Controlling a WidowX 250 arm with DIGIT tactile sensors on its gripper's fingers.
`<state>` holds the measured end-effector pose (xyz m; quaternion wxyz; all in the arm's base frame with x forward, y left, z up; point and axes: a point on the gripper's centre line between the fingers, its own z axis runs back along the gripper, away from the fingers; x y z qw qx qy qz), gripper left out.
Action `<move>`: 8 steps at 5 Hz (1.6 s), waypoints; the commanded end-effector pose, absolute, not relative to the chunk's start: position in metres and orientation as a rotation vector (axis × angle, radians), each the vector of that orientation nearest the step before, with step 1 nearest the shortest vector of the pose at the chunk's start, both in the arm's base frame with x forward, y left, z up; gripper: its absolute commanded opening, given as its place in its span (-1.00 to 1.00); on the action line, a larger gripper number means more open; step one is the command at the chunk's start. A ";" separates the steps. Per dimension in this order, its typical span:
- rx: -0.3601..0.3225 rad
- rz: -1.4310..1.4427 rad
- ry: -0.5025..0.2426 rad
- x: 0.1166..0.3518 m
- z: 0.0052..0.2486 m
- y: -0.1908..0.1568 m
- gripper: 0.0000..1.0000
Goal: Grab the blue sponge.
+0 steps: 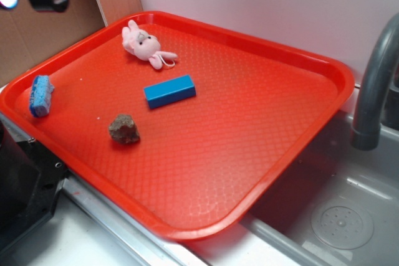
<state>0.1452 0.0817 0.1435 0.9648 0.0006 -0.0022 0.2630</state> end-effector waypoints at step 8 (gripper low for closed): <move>0.053 0.726 -0.054 0.140 0.096 0.105 -1.00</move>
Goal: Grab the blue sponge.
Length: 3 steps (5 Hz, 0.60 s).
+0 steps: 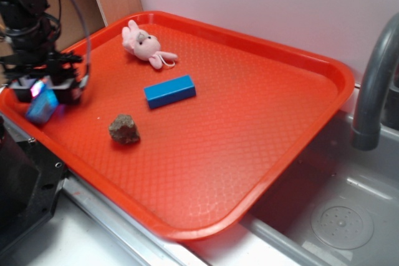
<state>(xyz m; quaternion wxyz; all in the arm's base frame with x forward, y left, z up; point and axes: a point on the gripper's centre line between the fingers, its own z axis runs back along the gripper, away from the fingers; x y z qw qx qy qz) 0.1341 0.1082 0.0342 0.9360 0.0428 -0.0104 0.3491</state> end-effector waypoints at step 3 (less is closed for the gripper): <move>0.009 0.396 -0.043 0.184 0.168 0.033 -1.00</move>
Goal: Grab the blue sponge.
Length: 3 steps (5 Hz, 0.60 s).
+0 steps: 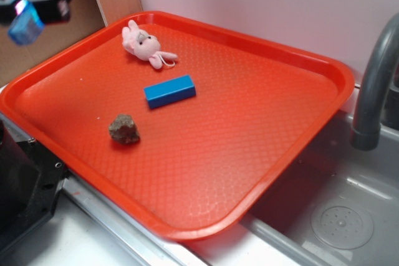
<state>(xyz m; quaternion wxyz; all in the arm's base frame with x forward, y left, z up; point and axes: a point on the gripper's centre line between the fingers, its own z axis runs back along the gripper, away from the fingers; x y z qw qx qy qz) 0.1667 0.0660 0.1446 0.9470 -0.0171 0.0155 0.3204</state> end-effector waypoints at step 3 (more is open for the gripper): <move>0.017 0.115 -0.141 0.173 0.189 -0.025 -1.00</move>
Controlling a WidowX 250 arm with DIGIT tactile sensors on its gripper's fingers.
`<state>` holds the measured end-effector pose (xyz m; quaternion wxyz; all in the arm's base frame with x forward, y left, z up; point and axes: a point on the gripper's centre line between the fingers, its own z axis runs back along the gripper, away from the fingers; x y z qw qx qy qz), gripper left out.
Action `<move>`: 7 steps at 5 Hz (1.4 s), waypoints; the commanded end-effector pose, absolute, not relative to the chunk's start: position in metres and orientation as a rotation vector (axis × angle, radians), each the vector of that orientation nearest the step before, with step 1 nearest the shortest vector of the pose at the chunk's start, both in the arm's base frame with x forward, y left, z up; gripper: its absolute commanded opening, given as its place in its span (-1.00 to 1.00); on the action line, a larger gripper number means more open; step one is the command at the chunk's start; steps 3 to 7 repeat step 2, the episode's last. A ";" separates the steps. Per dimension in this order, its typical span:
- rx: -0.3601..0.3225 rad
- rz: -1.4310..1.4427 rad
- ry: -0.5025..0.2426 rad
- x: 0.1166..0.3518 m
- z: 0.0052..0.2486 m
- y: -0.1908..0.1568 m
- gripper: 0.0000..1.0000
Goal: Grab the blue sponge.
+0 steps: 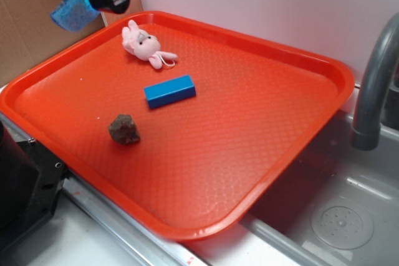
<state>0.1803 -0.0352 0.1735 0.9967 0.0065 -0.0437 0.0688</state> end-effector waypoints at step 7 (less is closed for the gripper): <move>0.019 0.185 -0.134 0.183 0.186 0.006 -1.00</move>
